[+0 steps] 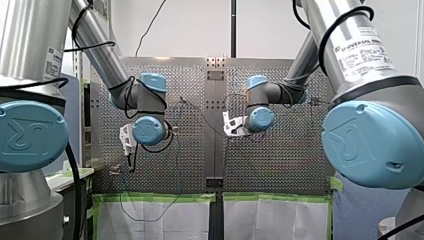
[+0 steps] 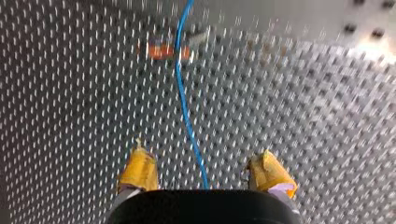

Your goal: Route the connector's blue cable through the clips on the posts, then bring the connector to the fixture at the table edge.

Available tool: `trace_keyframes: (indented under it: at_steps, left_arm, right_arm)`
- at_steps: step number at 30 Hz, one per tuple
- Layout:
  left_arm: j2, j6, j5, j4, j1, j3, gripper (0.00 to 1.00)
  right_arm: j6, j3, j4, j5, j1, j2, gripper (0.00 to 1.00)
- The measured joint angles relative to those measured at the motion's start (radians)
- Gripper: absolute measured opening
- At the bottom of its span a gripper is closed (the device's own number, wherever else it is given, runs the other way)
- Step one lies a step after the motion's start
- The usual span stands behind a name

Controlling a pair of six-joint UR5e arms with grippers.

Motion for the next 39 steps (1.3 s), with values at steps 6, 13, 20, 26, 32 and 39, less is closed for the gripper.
trace_keyframes:
  at_steps: [6,13,20,26,32,39]
  left_arm:
    - [0.0,-0.003,0.0,-0.007,0.007,0.0,1.0]
    - [0.0,-0.015,-0.013,-0.025,0.018,0.001,1.0]
    - [0.0,-0.018,-0.054,-0.032,0.025,0.003,1.0]
    - [0.0,-0.024,-0.06,-0.038,0.028,0.003,1.0]
    - [0.0,-0.044,-0.063,-0.047,0.032,0.003,1.0]
    - [0.0,-0.047,-0.062,-0.052,0.034,0.002,1.0]
  right_arm:
    - [-0.001,0.0,-0.014,-0.01,0.045,0.001,1.0]
    - [-0.005,0.0,-0.013,0.015,0.105,0.002,1.0]
    - [-0.026,0.0,-0.004,0.065,0.157,0.002,1.0]
    - [-0.028,0.0,0.006,0.113,0.205,0.003,1.0]
    - [-0.016,0.004,0.001,0.16,0.238,0.004,1.0]
    - [-0.006,0.005,0.002,0.214,0.24,0.004,1.0]
